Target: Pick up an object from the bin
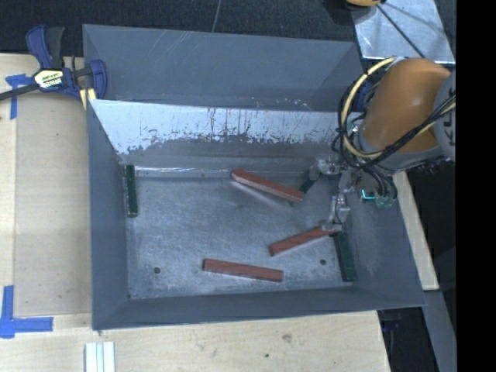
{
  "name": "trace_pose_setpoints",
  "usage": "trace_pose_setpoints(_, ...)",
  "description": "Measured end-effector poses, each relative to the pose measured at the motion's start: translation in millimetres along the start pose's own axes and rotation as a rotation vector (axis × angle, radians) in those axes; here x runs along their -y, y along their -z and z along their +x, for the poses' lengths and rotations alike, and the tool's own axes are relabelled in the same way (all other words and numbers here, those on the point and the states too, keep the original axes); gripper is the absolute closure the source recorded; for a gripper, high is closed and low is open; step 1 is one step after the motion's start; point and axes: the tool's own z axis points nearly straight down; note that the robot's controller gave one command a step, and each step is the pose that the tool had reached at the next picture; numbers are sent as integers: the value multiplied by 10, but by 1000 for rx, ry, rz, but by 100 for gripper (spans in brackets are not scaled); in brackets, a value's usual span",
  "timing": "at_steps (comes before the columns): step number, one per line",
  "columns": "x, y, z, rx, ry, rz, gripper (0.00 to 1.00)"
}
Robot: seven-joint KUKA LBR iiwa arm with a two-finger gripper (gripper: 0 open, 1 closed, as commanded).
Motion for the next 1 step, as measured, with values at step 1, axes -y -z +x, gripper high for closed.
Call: trace_pose_setpoints(1, -3, 49, -18, 8, 2, 1, 0)
